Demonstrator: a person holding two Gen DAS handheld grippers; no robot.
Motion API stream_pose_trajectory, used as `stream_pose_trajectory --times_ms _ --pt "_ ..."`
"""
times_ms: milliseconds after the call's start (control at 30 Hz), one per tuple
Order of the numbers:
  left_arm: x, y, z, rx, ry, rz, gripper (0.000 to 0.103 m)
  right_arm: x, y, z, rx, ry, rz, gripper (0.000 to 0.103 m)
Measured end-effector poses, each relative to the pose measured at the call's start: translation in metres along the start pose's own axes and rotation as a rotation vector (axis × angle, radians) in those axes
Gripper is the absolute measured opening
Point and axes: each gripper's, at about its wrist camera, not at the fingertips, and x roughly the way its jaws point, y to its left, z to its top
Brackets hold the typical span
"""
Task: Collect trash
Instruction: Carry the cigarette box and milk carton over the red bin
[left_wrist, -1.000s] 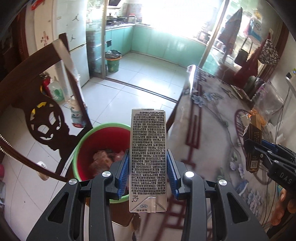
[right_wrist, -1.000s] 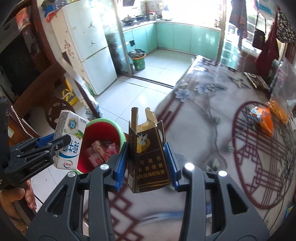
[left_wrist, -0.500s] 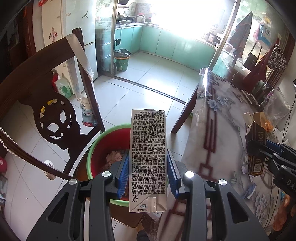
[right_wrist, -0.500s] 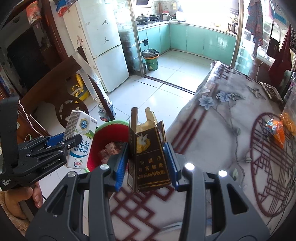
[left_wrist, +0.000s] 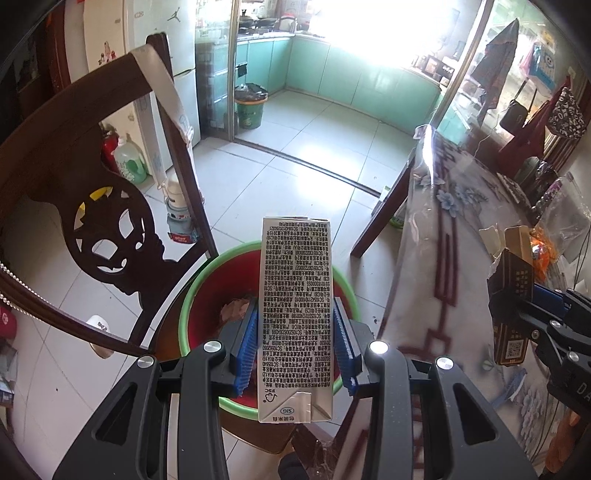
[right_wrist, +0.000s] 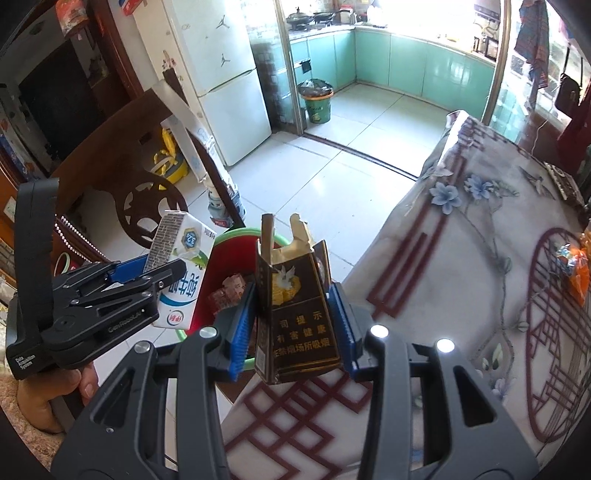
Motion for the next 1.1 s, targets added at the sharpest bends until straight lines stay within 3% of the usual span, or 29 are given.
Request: stream_pose_trajectory --times_ms 567,1100 --pt "0.054 0.026 -0.003 -0.018 0.132 0.041 0.035 0.064 0.023 0.001 -0.033 0.139 0.072 0.04" --pt "0.104 0.035 -0.006 -0.022 0.243 0.063 0.035 0.103 0.017 0.002 -0.029 0.217 0.094 0.04"
